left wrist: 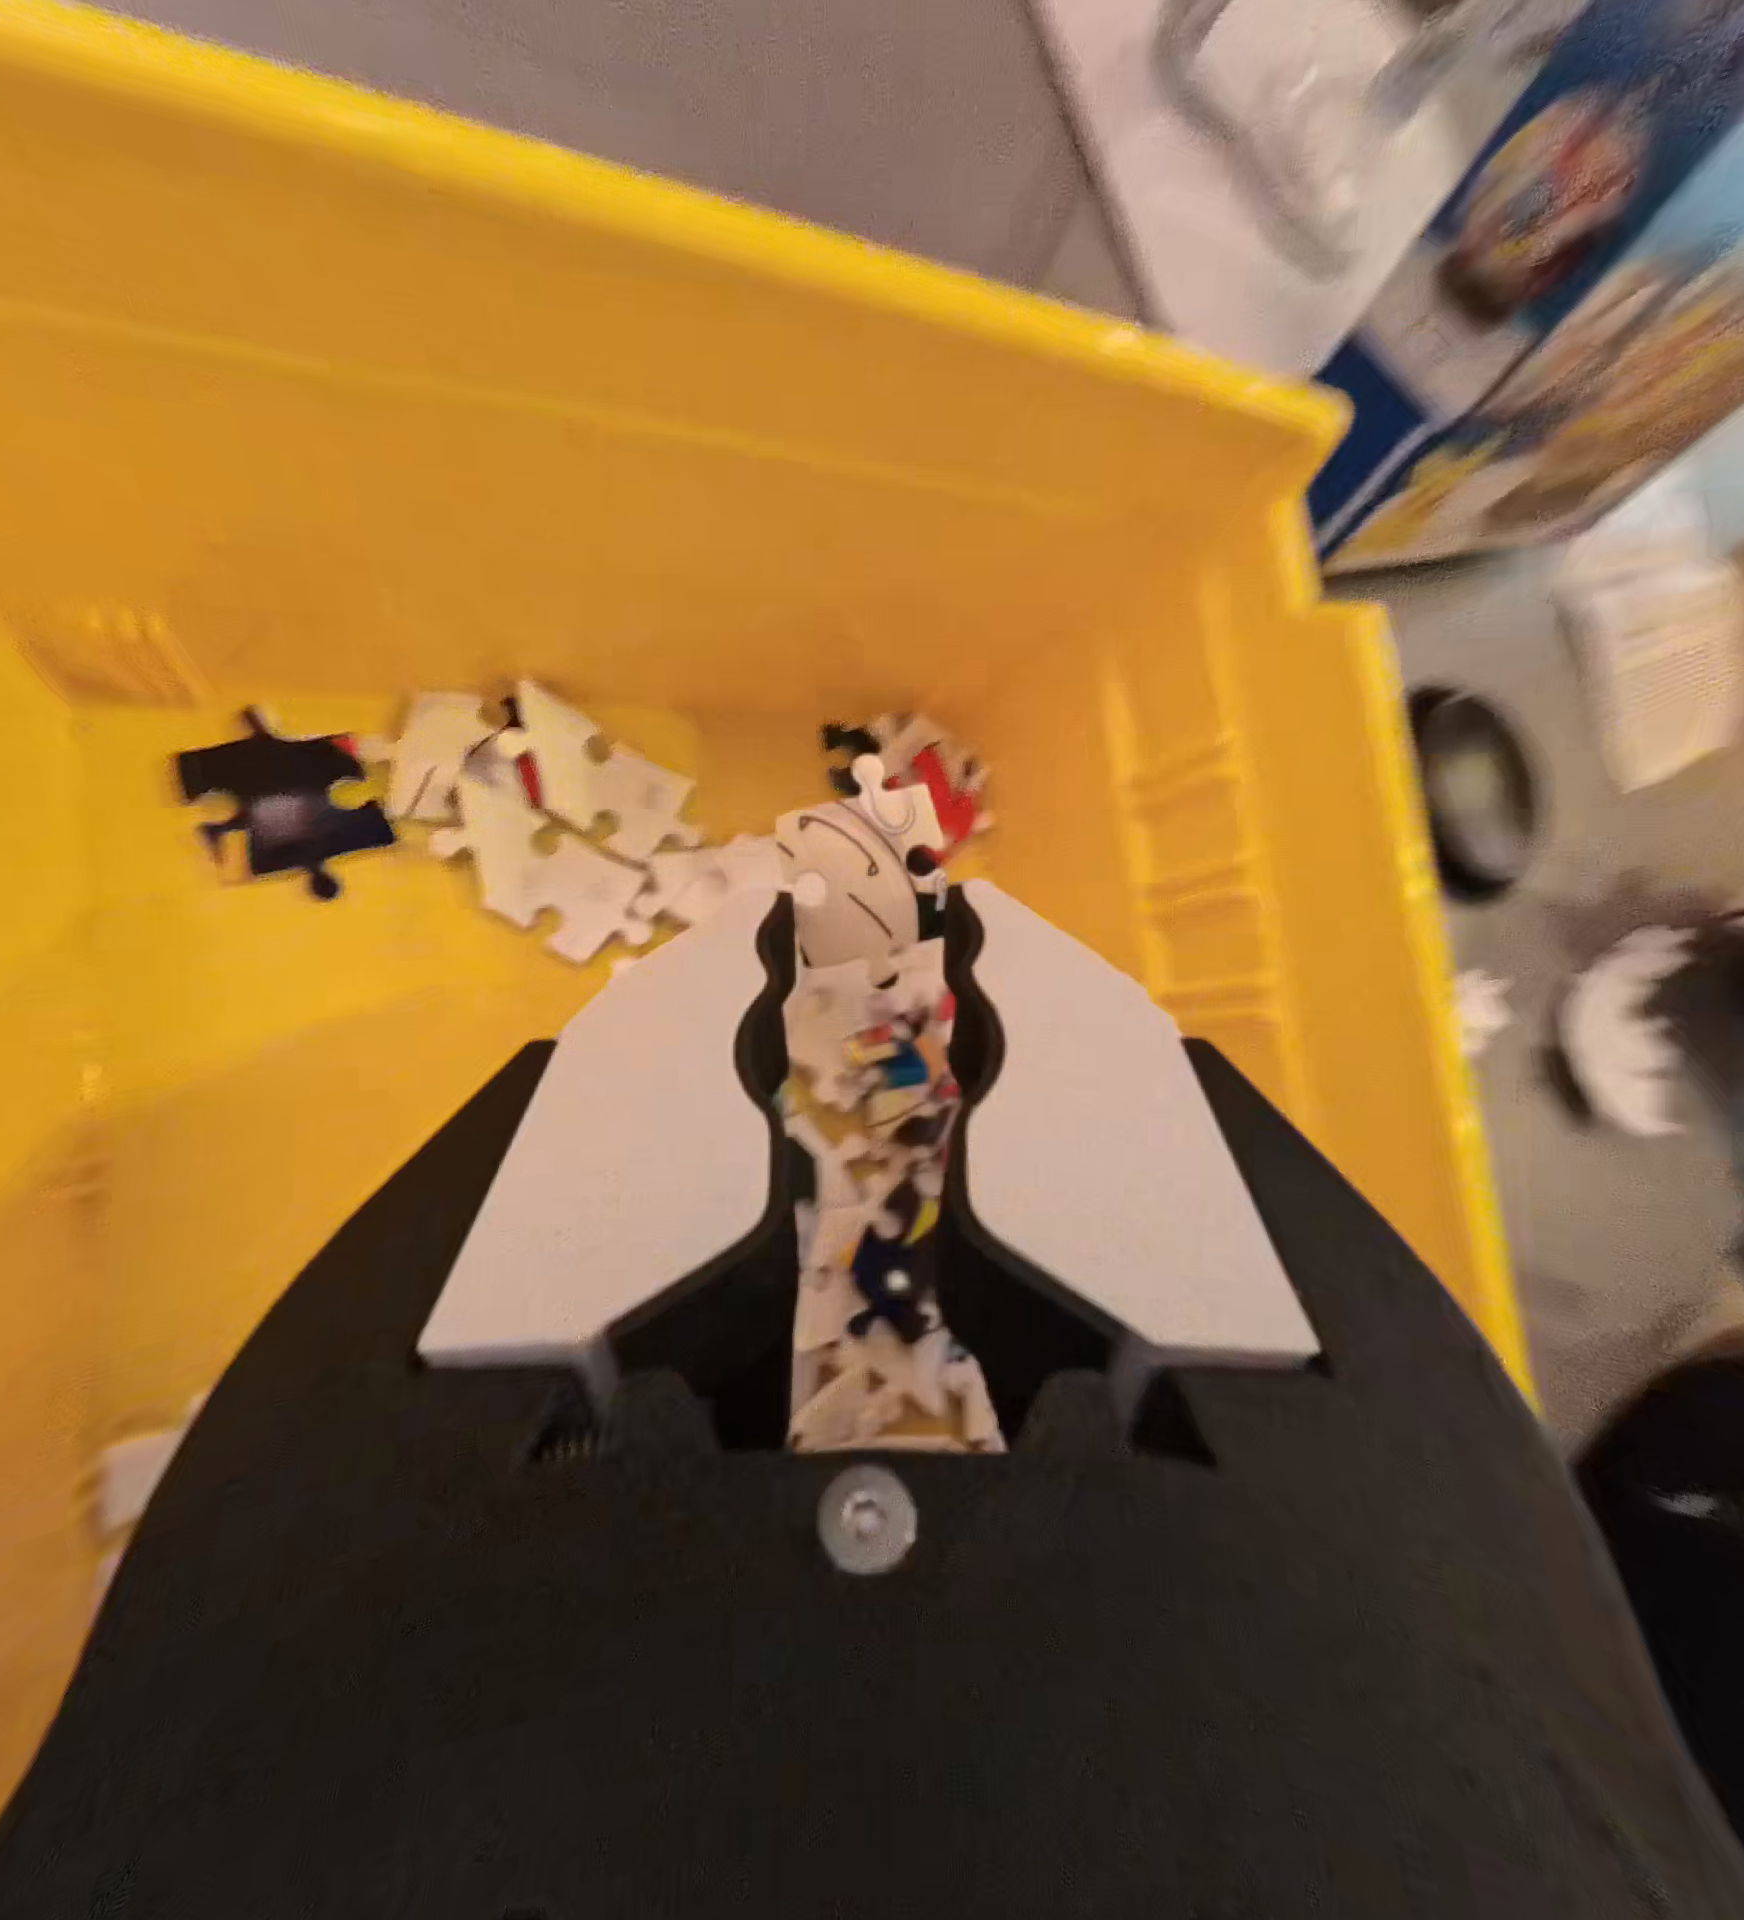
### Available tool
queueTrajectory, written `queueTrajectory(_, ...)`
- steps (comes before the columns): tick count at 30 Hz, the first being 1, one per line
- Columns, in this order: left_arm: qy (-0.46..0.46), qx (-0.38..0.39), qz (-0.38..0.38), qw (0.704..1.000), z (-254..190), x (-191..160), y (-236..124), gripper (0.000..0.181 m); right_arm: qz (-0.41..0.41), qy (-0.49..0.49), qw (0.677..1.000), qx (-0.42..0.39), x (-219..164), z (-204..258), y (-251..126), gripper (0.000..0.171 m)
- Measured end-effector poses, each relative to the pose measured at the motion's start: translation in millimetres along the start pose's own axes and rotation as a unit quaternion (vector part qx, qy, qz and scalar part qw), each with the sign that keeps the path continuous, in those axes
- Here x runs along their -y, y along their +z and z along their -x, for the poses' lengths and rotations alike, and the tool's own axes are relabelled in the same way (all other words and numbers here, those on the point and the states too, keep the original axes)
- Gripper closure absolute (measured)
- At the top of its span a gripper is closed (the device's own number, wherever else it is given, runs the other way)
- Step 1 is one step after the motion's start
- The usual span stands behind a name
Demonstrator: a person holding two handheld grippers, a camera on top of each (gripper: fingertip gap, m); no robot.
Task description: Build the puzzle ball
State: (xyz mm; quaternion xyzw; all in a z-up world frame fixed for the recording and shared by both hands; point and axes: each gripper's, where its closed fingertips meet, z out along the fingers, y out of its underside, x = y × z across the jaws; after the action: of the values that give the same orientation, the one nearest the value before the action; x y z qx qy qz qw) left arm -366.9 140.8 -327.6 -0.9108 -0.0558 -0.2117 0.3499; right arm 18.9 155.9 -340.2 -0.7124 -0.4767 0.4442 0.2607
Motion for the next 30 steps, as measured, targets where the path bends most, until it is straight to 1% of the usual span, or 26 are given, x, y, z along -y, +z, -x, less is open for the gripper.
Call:
queueTrajectory(1,-0.032,-0.069,-0.044,0.996,-14.4,12.3,-8.8,0.154,0.000,0.000,1.000,0.000,-0.1,0.0,0.1,0.171)
queueTrajectory(3,-0.072,-0.185,-0.115,0.973,-36.1,31.8,-31.4,0.154,0.001,-0.001,1.000,0.000,-0.3,0.0,0.2,0.171)
queueTrajectory(4,-0.086,-0.218,-0.144,0.961,-39.6,38.7,-41.9,0.154,0.001,-0.001,1.000,0.000,-0.3,0.0,0.2,0.171)
queueTrajectory(6,-0.114,-0.305,-0.194,0.925,-49.7,49.6,-65.9,0.154,0.001,-0.001,1.000,-0.001,-0.4,0.0,0.3,0.171)
queueTrajectory(9,-0.134,-0.380,-0.249,0.881,-53.5,57.2,-92.9,0.154,0.002,-0.002,1.000,-0.002,-0.6,0.0,0.6,0.171)
queueTrajectory(14,-0.129,-0.423,-0.282,0.852,-58.9,58.7,-112.1,0.154,0.002,-0.002,1.000,-0.002,-0.7,0.0,0.5,0.171)
queueTrajectory(19,-0.119,-0.446,-0.288,0.839,-67.9,58.8,-120.4,0.154,0.002,-0.002,1.000,-0.001,-0.6,0.1,0.4,0.171)
queueTrajectory(21,-0.114,-0.439,-0.279,0.846,-69.0,56.9,-118.4,0.154,0.001,-0.002,1.000,-0.001,-0.5,0.2,0.3,0.171)
queueTrajectory(23,-0.110,-0.442,-0.279,0.846,-70.7,56.5,-120.0,0.154,0.001,-0.002,1.000,-0.001,-0.3,0.2,0.2,0.171)
queueTrajectory(25,-0.107,-0.420,-0.268,0.860,-68.3,53.5,-115.2,0.154,0.000,-0.002,1.000,0.000,-0.4,0.4,0.1,0.171)
queueTrajectory(26,-0.097,-0.393,-0.248,0.880,-67.2,48.9,-107.9,0.154,0.000,-0.002,1.000,-0.001,-0.3,0.3,0.1,0.171)
queueTrajectory(28,-0.048,-0.270,-0.168,0.947,-53.0,29.6,-79.1,0.154,0.001,-0.002,1.000,-0.001,-0.5,0.3,0.1,0.171)
queueTrajectory(30,0.023,-0.154,-0.087,0.984,-34.8,5.4,-61.9,0.154,0.003,-0.002,1.000,-0.001,-1.0,0.2,0.5,0.171)
